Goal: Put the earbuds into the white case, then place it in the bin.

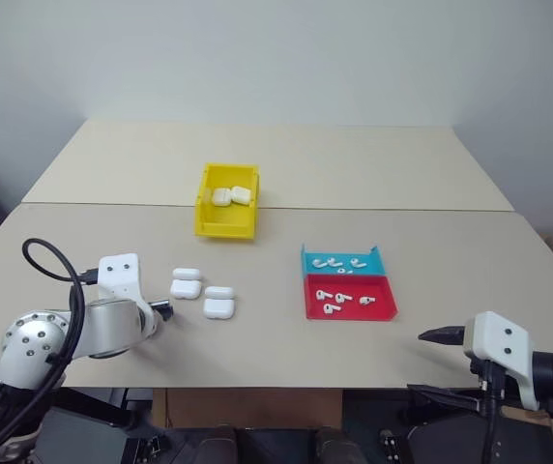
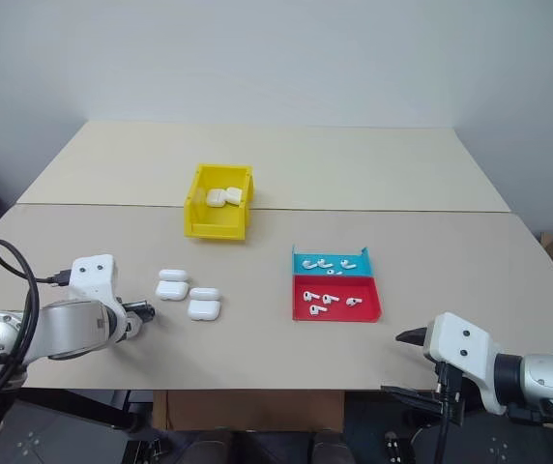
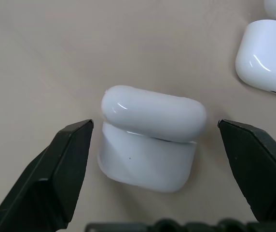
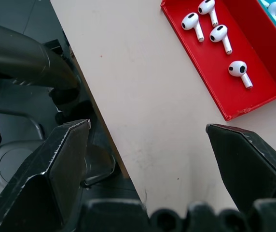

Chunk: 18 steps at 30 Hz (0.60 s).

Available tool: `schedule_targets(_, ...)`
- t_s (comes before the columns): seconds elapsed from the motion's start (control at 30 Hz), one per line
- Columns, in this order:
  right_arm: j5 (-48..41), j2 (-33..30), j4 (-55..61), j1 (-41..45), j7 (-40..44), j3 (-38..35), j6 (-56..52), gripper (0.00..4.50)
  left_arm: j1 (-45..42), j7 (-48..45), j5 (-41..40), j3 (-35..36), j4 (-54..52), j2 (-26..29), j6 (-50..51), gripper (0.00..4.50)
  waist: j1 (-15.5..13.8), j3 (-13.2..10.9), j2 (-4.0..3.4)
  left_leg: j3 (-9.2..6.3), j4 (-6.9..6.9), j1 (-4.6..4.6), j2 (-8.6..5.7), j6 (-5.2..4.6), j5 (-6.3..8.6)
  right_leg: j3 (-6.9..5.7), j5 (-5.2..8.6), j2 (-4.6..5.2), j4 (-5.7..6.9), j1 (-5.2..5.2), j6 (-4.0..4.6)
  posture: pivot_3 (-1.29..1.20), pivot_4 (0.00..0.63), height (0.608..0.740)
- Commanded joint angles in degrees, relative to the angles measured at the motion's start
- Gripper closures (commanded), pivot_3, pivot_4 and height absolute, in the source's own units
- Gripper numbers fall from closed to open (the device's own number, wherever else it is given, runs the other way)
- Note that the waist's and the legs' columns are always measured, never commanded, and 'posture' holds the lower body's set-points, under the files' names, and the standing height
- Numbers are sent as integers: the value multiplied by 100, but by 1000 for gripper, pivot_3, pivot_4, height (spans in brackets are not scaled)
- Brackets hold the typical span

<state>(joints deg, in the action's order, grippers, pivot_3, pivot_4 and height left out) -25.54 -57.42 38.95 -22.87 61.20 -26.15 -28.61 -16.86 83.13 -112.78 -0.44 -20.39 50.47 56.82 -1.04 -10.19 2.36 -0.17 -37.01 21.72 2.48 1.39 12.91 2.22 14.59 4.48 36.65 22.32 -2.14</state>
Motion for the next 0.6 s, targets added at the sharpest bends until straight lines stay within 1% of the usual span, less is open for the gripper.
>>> schedule_targets(0.03, -7, -17, 130, 18, -11, -96, -39, 40, 12, 201, -22, 144, -65, -56, 21, 0, -2, 0, 0, 0, 0, 0, 0, 0, 0, 0, 0, 0, -1, 0, 0, 0, 150, 740)
schedule_targets(0.1, 6, -12, 131, 0, -10, -92, -26, 40, 91, 90, -22, 175, -102, -49, 51, 0, -2, 0, 0, 0, 0, 0, 0, 0, 0, 0, 0, 0, 0, 0, 0, 0, 150, 740)
schedule_targets(0.2, 33, -6, 132, 2, -35, -37, -14, 40, 175, -95, -22, 102, -169, 174, 150, 0, 11, 0, 0, 0, 0, 0, 0, 1, 0, 0, 0, 0, 0, 0, 0, 0, 150, 740)
schedule_targets(0.33, 17, -9, 137, 38, -63, -2, -33, 40, 303, -258, -22, 125, -216, 230, 120, 0, 18, 0, 0, 0, 0, -1, 0, 1, -1, 0, 0, 0, 0, 0, 0, 0, 150, 740)
schedule_targets(0.47, 33, -1, 156, 24, -96, 37, -36, 40, 310, -430, -22, 103, -177, 399, 187, 0, 17, 0, 0, 0, 0, 0, 0, 3, -1, 0, 0, 0, -1, 0, 0, 0, 150, 740)
schedule_targets(0.6, 9, 38, 205, -24, -123, 15, -55, 40, 358, -887, -22, 34, -205, 671, 291, 0, 26, 0, 0, 0, 1, 2, 1, 4, -1, 0, 0, 0, -2, 3, 0, 0, 150, 740)
